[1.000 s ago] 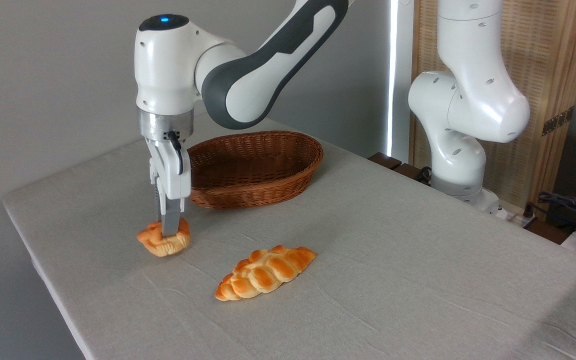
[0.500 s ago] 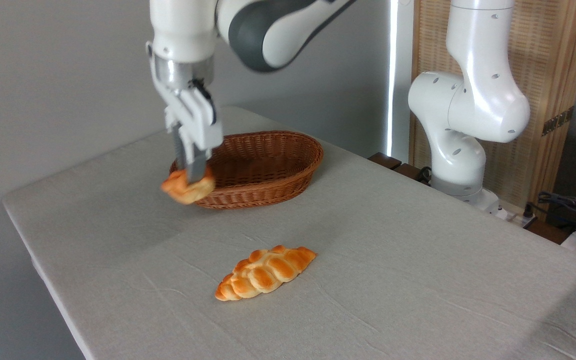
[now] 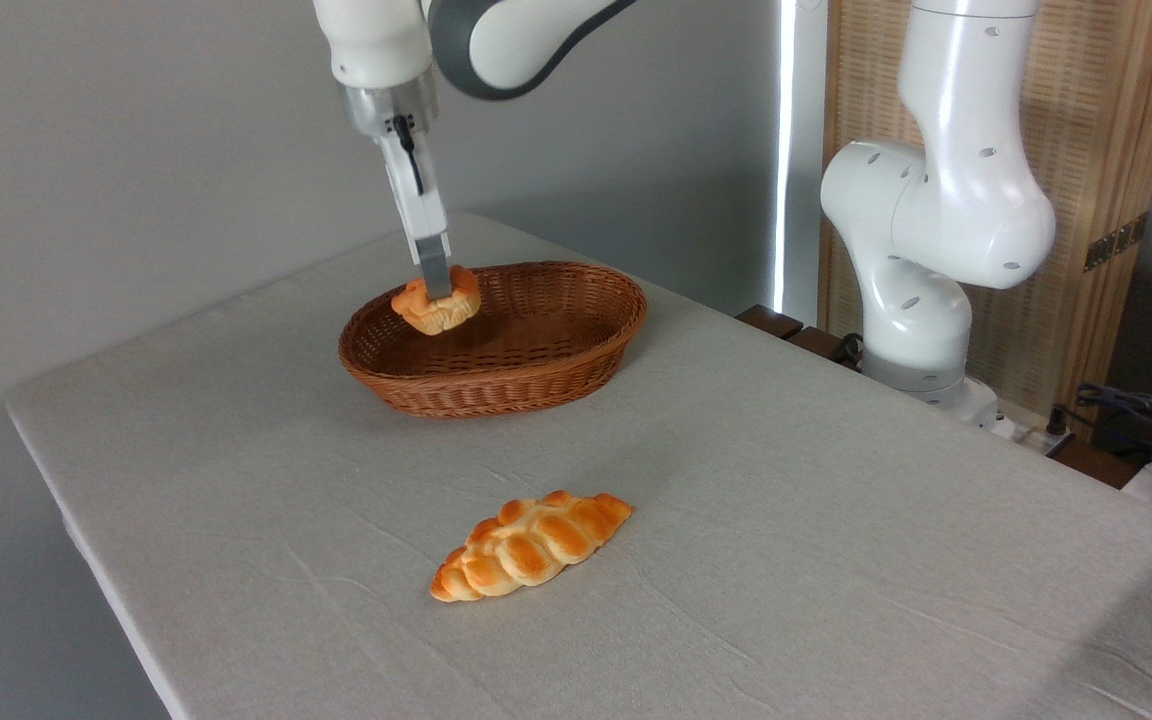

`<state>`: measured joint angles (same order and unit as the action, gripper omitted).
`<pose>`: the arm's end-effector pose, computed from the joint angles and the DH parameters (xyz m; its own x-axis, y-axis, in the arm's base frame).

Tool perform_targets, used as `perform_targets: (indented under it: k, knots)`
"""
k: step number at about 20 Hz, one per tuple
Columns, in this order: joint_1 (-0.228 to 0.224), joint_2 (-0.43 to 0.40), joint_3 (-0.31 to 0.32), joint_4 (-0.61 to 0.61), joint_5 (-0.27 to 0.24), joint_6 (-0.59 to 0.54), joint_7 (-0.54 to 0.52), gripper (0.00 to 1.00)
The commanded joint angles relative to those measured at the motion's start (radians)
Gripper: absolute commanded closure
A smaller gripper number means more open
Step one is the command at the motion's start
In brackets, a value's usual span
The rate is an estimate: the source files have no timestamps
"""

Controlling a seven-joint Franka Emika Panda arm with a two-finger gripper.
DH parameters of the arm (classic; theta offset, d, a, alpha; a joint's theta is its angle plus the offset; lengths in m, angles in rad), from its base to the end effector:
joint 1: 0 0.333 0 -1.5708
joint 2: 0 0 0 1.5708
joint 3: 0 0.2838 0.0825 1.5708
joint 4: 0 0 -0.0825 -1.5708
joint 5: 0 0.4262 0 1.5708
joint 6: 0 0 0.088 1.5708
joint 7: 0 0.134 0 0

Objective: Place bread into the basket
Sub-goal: 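Lift the round roll and carry it over the wicker basket, then lower the roll into the basket and open the gripper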

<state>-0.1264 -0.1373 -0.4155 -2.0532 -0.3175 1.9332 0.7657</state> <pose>0.4673 -0.3192 0.4226 0.3781 -0.9113 0.1627 -0.9199 -0.3503 0.1760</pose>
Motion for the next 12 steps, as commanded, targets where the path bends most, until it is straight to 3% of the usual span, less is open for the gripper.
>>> perform_targets:
  k: [1,2,4,12]
  knots:
    - [-0.001,0.07,-0.02,-0.027,0.026,0.099,-0.006,0.49]
    - [-0.001,0.091,-0.022,-0.027,0.037,0.119,-0.006,0.42]
    - [-0.004,0.107,-0.023,-0.027,0.037,0.147,-0.005,0.0]
    - [-0.004,0.102,-0.023,-0.016,0.037,0.098,-0.009,0.0]
